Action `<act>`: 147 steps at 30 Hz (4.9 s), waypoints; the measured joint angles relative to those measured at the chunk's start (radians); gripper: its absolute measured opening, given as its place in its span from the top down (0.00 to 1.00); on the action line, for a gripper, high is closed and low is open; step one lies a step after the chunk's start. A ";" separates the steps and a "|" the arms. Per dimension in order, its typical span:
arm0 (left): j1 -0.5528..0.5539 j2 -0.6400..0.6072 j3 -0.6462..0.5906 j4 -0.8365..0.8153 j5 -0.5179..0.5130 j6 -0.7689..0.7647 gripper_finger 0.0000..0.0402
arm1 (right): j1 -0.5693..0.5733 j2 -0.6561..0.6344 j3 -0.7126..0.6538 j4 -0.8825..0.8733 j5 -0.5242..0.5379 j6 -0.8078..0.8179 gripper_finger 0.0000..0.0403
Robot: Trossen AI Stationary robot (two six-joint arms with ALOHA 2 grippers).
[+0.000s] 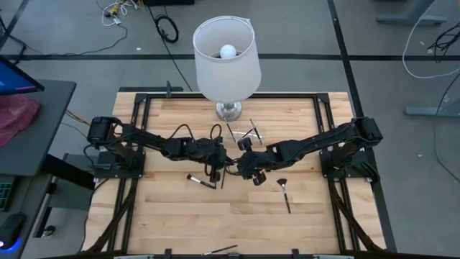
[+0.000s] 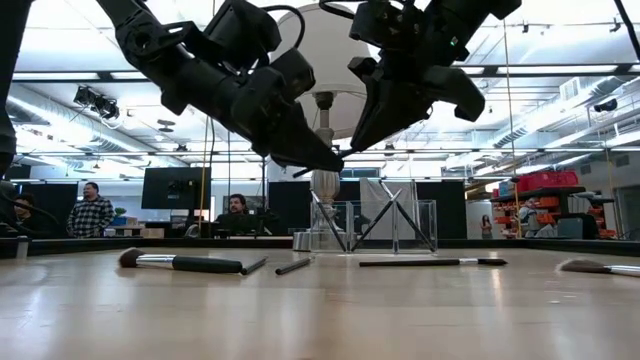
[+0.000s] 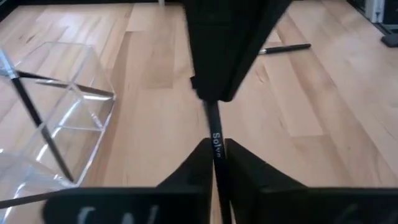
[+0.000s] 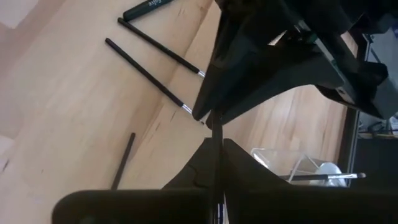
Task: Put items in baskets/containers
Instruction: Put the black eyeshadow brush into the transparent organizer
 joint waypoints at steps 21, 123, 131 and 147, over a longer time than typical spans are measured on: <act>0.081 -0.001 0.000 0.009 -0.122 -0.004 0.96 | 0.114 -0.054 0.001 0.067 0.412 0.314 0.67; 0.186 -0.086 -0.002 -0.019 -0.089 0.143 0.64 | -0.280 -0.452 -0.752 0.956 0.139 0.549 0.95; 0.186 -0.086 -0.002 -0.080 -0.089 0.130 0.66 | -0.286 -0.603 -0.752 0.743 0.139 0.642 0.96; 0.185 -0.086 -0.002 -0.112 0.090 0.042 0.66 | -0.397 -0.508 -0.752 0.696 -0.027 0.707 0.91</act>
